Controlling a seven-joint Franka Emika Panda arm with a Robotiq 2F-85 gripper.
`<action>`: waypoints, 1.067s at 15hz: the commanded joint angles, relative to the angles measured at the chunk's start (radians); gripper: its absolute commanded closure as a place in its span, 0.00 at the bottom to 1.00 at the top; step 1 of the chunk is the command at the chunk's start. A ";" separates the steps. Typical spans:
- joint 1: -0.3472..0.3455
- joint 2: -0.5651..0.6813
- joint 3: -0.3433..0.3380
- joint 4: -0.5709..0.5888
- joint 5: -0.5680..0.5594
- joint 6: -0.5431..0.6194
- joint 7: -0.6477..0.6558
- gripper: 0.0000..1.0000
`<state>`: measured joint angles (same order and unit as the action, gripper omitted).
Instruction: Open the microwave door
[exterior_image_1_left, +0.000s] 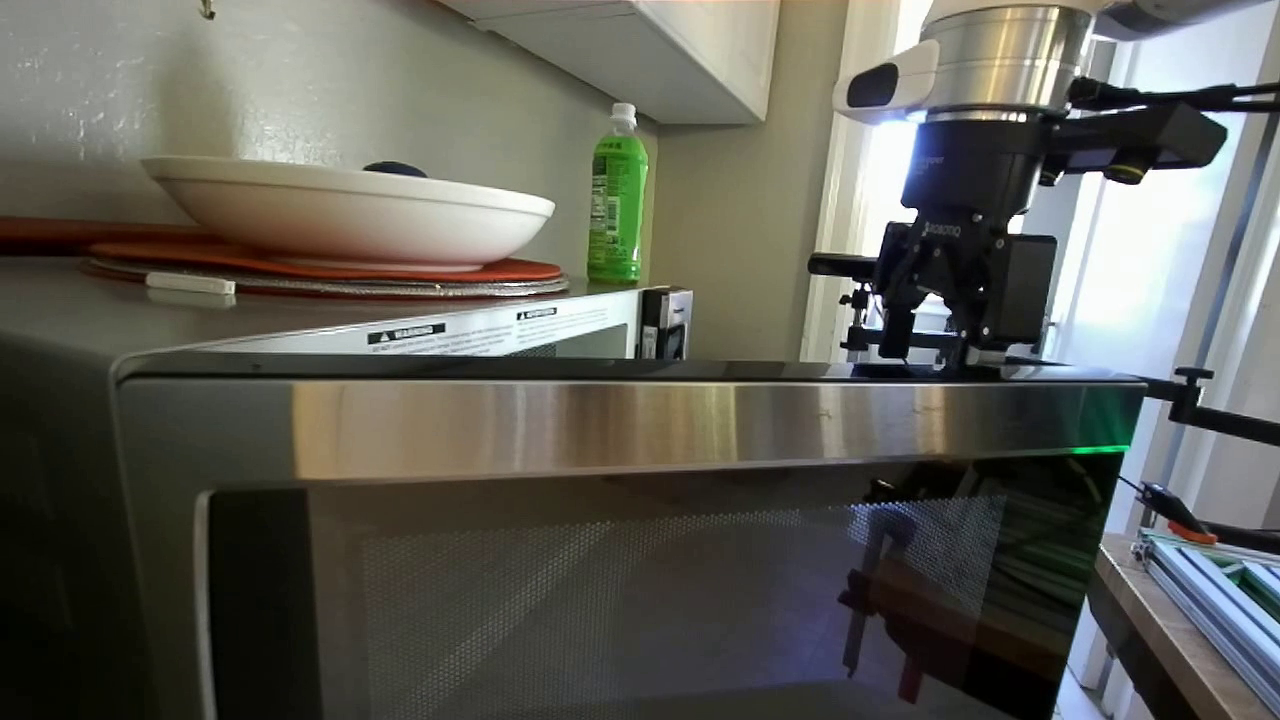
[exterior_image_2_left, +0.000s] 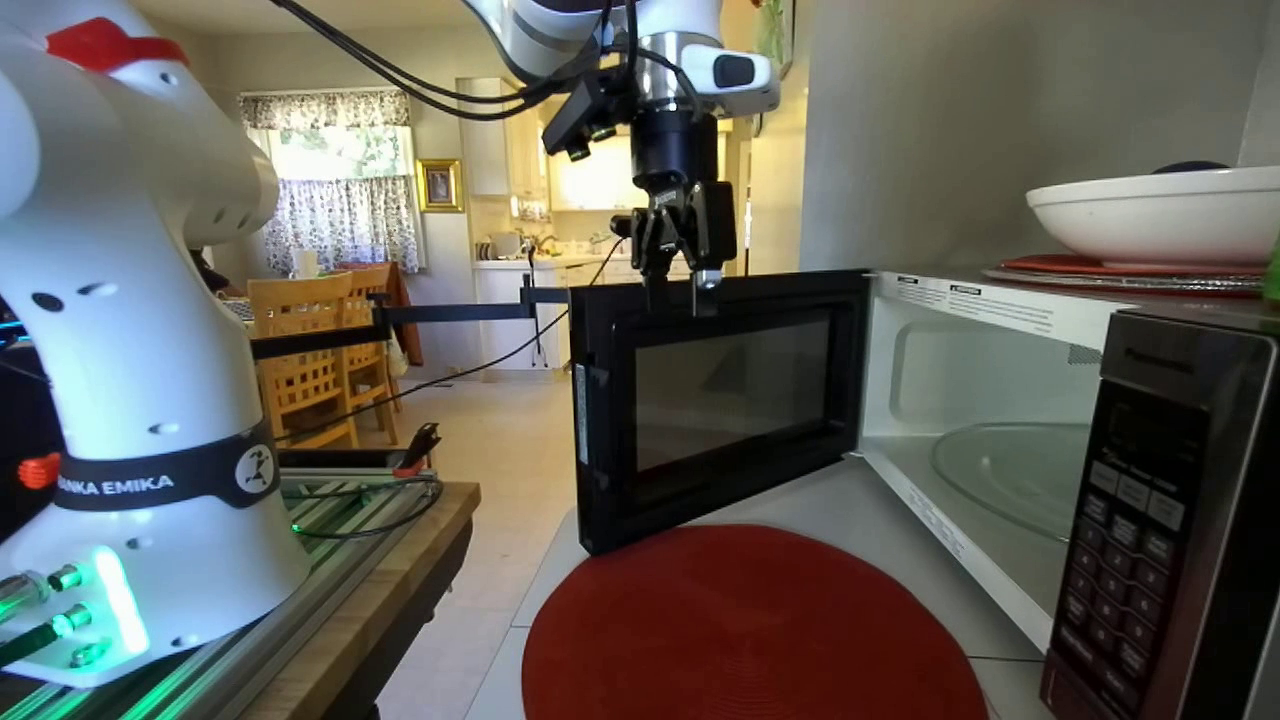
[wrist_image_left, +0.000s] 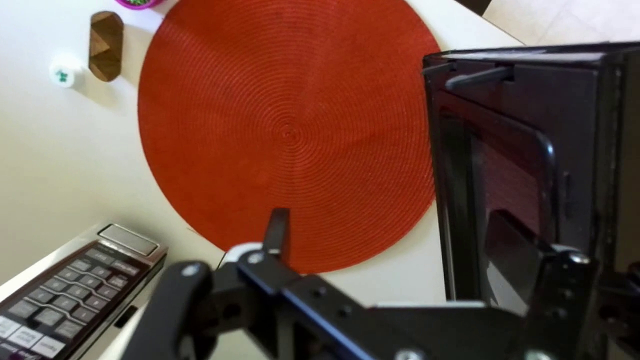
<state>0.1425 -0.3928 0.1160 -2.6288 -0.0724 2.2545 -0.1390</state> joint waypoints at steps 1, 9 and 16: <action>0.031 0.021 -0.017 0.025 0.078 -0.033 -0.015 0.00; 0.092 0.018 -0.011 0.045 0.189 -0.073 -0.041 0.00; 0.139 0.016 -0.007 0.054 0.265 -0.097 -0.078 0.00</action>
<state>0.2658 -0.3871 0.1181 -2.5915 0.1443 2.1819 -0.1644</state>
